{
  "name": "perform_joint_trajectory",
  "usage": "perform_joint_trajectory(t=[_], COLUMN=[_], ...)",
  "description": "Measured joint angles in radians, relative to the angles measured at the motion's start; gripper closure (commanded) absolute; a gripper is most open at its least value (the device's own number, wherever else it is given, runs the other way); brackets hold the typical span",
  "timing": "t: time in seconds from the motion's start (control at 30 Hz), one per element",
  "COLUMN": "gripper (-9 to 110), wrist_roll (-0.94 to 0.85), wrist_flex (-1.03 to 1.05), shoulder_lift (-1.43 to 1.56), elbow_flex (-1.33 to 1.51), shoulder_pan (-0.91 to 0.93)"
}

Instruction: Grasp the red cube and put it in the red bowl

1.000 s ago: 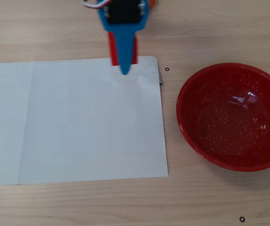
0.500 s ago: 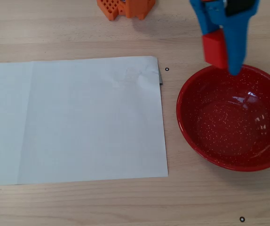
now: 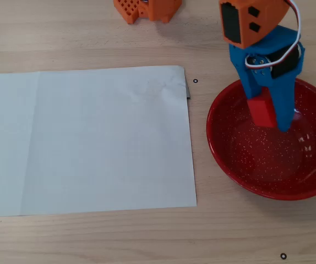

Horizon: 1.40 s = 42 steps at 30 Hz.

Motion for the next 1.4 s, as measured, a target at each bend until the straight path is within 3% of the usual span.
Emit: perform_joint_trajectory(t=[0.27, 0.7, 1.1, 1.4], gripper=[67, 101, 101, 101], wrist_roll=[0.008, 0.000, -0.008, -0.014], wrist_flex=[-0.008, 0.218, 0.423, 0.348], shoulder_lift=[0.000, 0.020, 0.311, 0.632], elbow_flex=[-0.002, -0.164, -0.230, 0.104], shoulder_pan=[0.003, -0.011, -0.196, -0.336])
